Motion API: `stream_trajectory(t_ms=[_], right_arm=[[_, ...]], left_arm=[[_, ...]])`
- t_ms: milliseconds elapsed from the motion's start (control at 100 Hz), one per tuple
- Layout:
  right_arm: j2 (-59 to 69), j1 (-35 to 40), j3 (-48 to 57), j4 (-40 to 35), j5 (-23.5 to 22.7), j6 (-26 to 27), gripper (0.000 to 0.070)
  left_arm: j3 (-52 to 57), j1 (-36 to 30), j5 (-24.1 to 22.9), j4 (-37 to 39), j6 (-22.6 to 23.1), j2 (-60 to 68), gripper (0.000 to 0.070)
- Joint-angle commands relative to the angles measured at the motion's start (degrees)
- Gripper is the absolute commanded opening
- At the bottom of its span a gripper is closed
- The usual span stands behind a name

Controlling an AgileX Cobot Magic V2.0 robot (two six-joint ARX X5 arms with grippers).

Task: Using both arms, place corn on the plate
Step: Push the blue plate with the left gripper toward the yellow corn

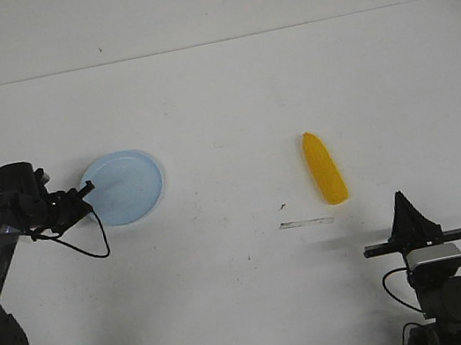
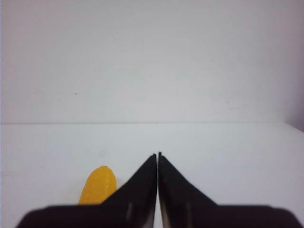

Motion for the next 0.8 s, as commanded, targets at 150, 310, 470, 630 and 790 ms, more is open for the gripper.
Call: stream_trajectory(t_ms=[150, 310, 470, 630, 790], right_arm=[[0.0, 0.1, -0.1, 0.6, 0.0, -0.2, 0.0002], [0.0, 0.1, -0.1, 0.6, 0.0, -0.2, 0.0002], [0.0, 0.1, -0.1, 0.6, 0.0, -0.2, 0.0002], [0.0, 0.1, -0.1, 0.6, 0.0, -0.2, 0.0002], [0.0, 0.1, -0.1, 0.6, 0.0, -0.2, 0.0002]], left_arm=[[0.9, -7.3, 1.7, 0.3, -1.0, -3.5, 0.0000], [0.9, -16.3, 1.6, 1.2, -1.9, -2.8, 0.0000], [0.9, -25.5, 0.4, 3.8, -2.3, -2.1, 0.0001], [0.8, -31.3, 0.1, 4.6, -4.3, -0.2, 0.0001], [0.8, -32.3, 0.0, 5.0, -6.3, 1.6, 0.0001]])
